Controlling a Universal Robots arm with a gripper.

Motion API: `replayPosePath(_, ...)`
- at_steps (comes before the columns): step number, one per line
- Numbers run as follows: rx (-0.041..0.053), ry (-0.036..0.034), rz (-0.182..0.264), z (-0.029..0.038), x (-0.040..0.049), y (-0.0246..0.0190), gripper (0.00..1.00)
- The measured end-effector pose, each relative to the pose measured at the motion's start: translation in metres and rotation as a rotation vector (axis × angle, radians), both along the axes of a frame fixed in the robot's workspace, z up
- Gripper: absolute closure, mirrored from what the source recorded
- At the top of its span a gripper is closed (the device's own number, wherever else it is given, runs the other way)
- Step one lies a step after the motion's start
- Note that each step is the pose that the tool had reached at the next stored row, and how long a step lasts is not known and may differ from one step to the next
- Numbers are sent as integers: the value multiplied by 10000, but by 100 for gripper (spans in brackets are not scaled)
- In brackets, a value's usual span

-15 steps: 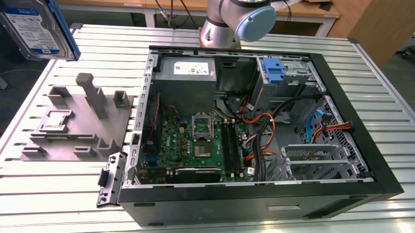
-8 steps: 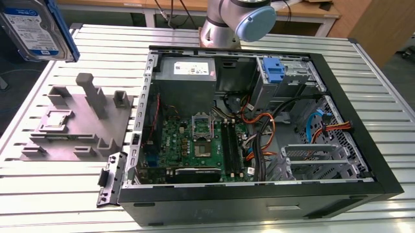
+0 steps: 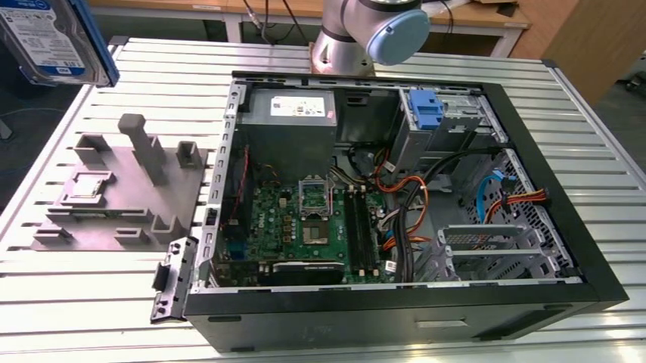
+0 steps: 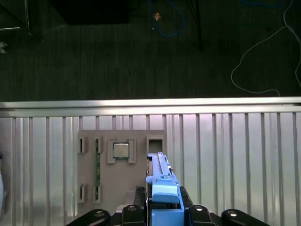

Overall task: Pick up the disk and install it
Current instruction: 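Pick up the disk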

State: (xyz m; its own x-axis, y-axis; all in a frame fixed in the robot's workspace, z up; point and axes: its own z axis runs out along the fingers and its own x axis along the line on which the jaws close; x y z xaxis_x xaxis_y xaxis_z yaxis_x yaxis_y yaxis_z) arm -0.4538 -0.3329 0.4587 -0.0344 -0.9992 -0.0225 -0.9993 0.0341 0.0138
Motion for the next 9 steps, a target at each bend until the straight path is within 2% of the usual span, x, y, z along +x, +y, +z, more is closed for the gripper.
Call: replayPosePath(9, 0, 0, 0, 167, 0, 0, 63)
